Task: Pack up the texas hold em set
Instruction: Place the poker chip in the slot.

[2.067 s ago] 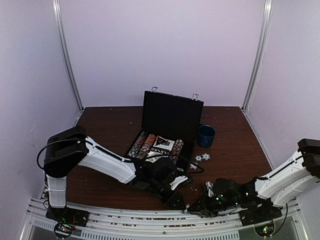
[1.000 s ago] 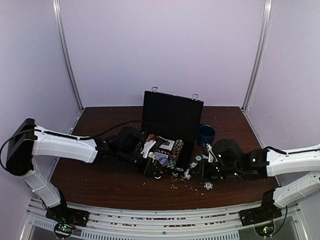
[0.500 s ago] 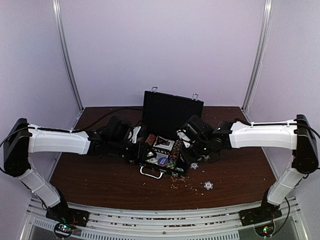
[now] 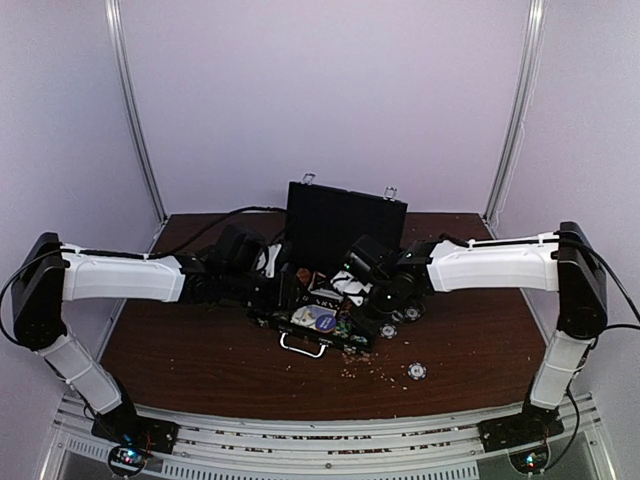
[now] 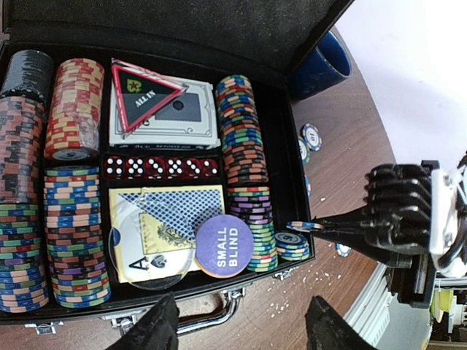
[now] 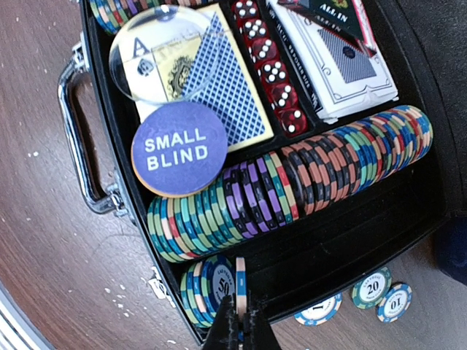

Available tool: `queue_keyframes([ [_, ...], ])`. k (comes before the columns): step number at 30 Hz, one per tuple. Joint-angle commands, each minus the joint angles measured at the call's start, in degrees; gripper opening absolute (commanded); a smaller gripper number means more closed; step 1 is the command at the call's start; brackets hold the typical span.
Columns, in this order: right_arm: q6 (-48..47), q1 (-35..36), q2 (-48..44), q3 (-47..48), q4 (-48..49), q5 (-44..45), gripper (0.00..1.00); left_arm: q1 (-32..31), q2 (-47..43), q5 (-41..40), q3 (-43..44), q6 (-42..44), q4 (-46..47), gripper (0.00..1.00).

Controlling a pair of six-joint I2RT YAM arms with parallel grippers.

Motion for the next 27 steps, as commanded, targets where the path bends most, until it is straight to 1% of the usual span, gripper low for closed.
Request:
queue_keyframes([
  [1, -3.8, 0.3, 1.2, 1.5, -1.7, -0.1, 0.0, 0.4, 1.1, 0.6, 1.7, -0.4, 2.3, 0.62],
  [9, -6.4, 1.5, 2.1, 1.8, -2.7, -0.2, 0.0, 0.4, 0.7, 0.9, 0.7, -0.9, 2.9, 0.61],
  [15, -5.7, 1.8, 2.2, 1.9, -3.5, -0.9, 0.01, 0.4, -0.2, 0.7, -0.5, -1.5, 3.7, 0.61],
  [20, -4.5, 1.8, 1.4, 2.1, -3.7, -1.2, 0.15, 0.4, -0.9, 0.7, -1.5, -2.1, 4.2, 0.59],
  [27, -2.4, 1.8, -1.6, 2.2, -3.9, -0.6, 0.22, 0.4, -2.5, -0.1, -3.1, -2.9, 4.6, 0.58],
])
